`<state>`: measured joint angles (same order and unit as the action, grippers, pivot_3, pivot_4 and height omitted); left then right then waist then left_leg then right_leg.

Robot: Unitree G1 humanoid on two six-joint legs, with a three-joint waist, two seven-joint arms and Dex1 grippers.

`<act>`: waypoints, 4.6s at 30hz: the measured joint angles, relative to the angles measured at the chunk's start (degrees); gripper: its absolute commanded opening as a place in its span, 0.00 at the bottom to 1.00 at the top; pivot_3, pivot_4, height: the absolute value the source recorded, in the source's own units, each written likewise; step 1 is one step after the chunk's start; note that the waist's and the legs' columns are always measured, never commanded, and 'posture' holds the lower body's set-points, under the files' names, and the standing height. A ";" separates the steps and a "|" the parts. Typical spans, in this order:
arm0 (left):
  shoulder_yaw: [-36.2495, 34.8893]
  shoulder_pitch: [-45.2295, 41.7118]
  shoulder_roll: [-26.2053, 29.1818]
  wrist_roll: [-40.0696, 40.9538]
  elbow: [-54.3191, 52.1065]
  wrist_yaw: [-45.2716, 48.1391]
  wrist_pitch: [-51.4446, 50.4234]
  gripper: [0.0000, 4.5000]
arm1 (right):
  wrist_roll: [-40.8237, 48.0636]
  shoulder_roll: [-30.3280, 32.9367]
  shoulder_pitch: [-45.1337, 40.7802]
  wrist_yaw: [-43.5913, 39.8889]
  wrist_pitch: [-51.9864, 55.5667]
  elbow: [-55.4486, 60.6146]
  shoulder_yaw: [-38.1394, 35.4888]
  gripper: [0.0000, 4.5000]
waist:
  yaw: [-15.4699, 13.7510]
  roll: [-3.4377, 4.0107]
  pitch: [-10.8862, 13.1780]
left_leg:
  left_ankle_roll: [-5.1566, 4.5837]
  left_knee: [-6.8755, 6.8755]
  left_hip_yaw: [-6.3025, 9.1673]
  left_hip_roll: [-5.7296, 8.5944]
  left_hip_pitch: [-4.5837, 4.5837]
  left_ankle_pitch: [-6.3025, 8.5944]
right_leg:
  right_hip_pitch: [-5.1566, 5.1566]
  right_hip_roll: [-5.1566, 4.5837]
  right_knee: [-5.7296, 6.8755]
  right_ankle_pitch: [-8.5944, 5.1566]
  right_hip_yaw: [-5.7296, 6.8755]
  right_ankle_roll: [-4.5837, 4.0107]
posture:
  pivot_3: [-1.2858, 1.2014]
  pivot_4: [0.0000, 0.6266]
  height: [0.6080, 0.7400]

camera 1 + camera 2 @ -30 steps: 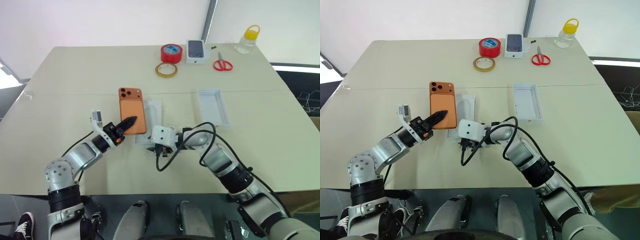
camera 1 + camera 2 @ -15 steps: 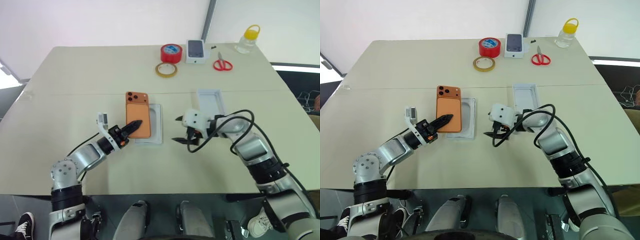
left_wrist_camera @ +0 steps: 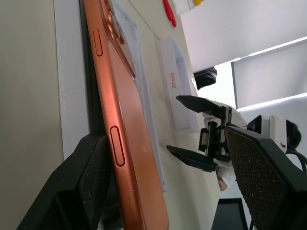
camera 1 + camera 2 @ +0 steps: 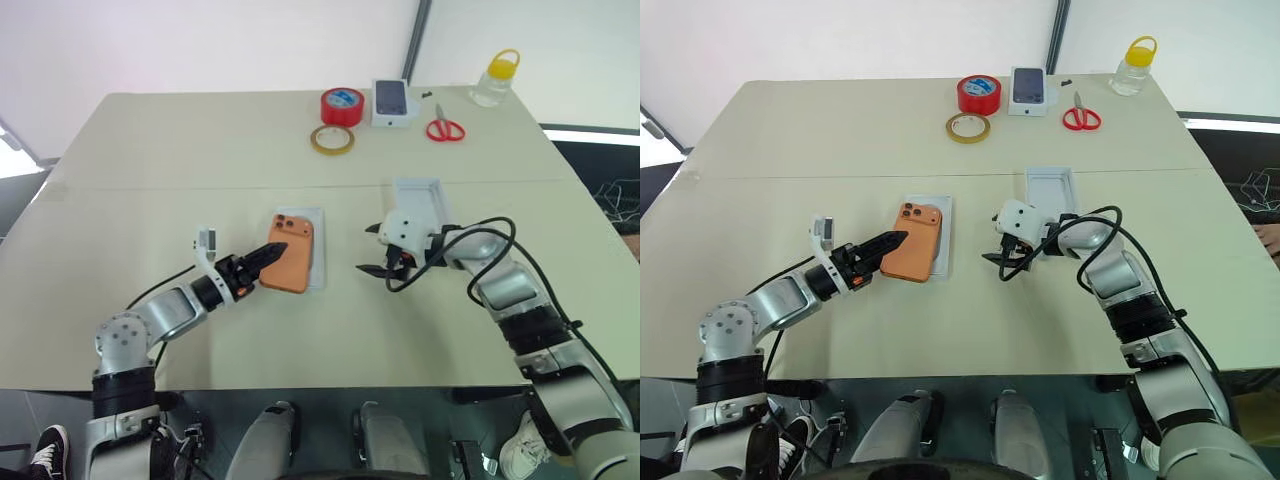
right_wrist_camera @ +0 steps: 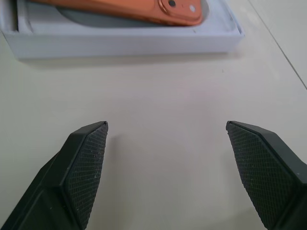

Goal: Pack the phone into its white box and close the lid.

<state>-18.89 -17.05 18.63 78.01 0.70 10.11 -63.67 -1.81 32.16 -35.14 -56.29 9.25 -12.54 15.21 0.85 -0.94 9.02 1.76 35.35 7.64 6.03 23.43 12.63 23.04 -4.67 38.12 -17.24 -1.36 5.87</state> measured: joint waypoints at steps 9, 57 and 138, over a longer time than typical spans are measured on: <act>0.09 -0.05 -3.60 -1.53 -0.25 -0.40 3.07 0.86 | 0.38 -0.78 0.00 0.29 0.34 0.69 0.00 0.92 | -0.12 0.00 0.00 | 0.00 0.01 0.00 0.01 0.00 0.00 | -0.02 -0.01 -0.01 0.00 0.00 0.00 | 0.52 0.24 1.00; -0.11 -0.70 -5.11 7.76 1.49 -13.54 -2.19 0.03 | -0.29 -2.11 -0.25 0.92 0.17 1.54 0.07 0.92 | 0.09 -0.01 -0.01 | 0.00 0.06 0.00 0.00 -0.02 0.00 | -0.04 0.01 0.01 0.00 0.00 0.00 | 0.52 0.24 1.00; -2.12 -13.41 10.07 -10.84 1.36 -3.87 -4.24 0.42 | -1.48 -5.23 -1.71 2.59 0.50 0.29 0.13 0.62 | 0.21 -0.01 0.00 | 0.02 0.09 -0.01 0.01 0.00 -0.01 | 0.02 0.01 0.05 0.00 -0.01 0.01 | 0.52 0.24 1.00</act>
<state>-21.01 -30.46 28.70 67.18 2.06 6.24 -67.91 -3.29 26.93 -36.85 -53.70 9.75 -12.25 15.35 1.07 -0.94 9.01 1.79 35.44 7.63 6.04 23.43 12.62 23.06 -4.66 38.17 -17.23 -1.38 5.88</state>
